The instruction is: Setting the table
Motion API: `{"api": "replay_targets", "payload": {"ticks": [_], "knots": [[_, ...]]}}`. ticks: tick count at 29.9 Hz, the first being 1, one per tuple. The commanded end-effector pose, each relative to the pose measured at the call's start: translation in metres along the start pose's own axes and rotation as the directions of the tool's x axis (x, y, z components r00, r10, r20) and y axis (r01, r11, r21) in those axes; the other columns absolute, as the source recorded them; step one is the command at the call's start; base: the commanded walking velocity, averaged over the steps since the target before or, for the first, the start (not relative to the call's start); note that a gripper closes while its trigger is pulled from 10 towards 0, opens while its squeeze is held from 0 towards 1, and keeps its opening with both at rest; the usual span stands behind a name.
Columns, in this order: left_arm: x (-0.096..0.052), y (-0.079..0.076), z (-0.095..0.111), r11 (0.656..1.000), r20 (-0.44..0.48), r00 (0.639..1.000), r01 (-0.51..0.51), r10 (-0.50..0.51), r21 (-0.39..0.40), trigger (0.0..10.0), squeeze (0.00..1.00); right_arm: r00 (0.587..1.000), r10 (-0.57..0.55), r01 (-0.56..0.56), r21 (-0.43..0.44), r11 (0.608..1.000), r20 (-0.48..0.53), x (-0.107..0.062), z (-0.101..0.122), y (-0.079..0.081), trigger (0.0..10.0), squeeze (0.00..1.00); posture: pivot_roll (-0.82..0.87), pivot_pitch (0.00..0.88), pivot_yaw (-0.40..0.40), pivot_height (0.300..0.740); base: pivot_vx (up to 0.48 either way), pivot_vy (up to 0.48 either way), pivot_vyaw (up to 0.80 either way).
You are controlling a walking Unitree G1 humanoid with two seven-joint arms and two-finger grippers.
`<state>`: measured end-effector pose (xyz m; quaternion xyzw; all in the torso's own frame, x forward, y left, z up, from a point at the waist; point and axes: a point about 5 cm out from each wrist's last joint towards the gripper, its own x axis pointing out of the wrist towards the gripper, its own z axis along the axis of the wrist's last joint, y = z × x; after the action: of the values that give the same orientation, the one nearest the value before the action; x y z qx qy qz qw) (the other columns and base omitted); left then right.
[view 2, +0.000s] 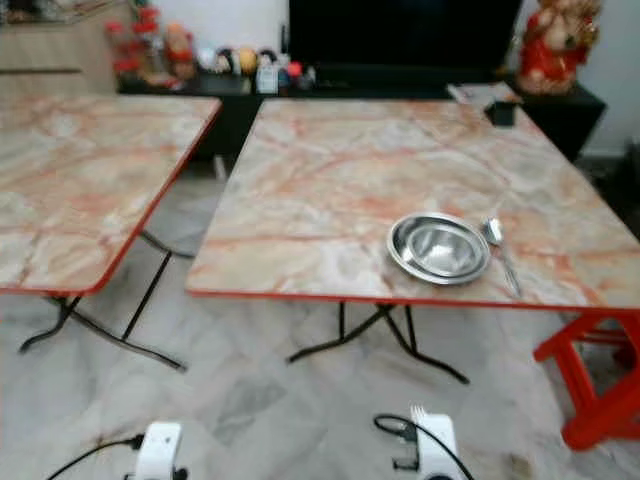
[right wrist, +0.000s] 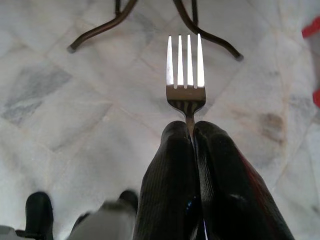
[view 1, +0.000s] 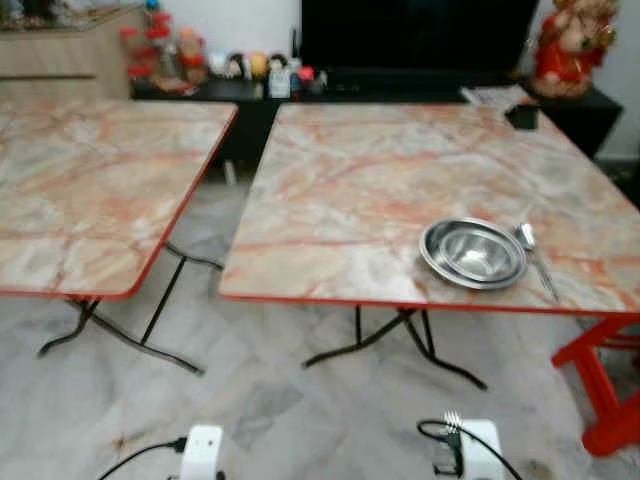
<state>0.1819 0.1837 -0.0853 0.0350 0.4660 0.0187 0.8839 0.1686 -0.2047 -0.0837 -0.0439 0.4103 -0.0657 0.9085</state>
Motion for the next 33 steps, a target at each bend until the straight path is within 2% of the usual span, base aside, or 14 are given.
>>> {"api": "replay_targets", "payload": {"ticks": [1,12,20,26,33], "knots": [[0.0008,-0.0081,0.003,1.0,0.0,1.0,0.025,-0.025,-0.004,10.0,0.0,1.0,-0.024,0.024,0.022,0.999,-0.016,-0.0006,-0.0028,-0.0079,10.0,0.0,-0.07,0.0,-0.007,0.725,0.416,0.0,0.0],[0.0012,-0.0074,0.0049,1.0,0.0,1.0,0.024,-0.024,-0.002,10.0,0.0,1.0,-0.008,0.008,0.004,1.0,-0.027,-0.0002,-0.003,-0.0052,10.0,0.0,-0.07,0.0,-0.006,0.725,0.393,0.0,-0.13],[0.0009,-0.008,0.0028,1.0,-0.006,1.0,0.023,-0.022,0.017,10.0,0.0,1.0,-0.002,0.002,0.002,1.0,-0.03,-0.0006,-0.0042,-0.0038,10.0,0.0,-0.07,0.0,-0.004,0.725,0.0,0.0,0.0],[0.0005,-0.0068,-0.0001,0.999,-0.015,1.0,0.023,-0.023,0.037,10.0,0.0,0.999,0.01,-0.011,-0.031,0.999,-0.036,-0.0006,-0.0046,-0.0035,10.0,0.0,-0.07,0.0,-0.002,0.725,0.0,-0.296,0.0],[0.0008,-0.0074,0.0017,0.999,-0.013,1.0,0.028,-0.027,0.042,10.0,0.0,0.999,0.019,-0.019,-0.009,1.0,-0.027,-0.0002,-0.0029,-0.0027,10.0,0.0,-0.07,0.0,-0.002,0.725,0.0,-0.315,0.0]]}}
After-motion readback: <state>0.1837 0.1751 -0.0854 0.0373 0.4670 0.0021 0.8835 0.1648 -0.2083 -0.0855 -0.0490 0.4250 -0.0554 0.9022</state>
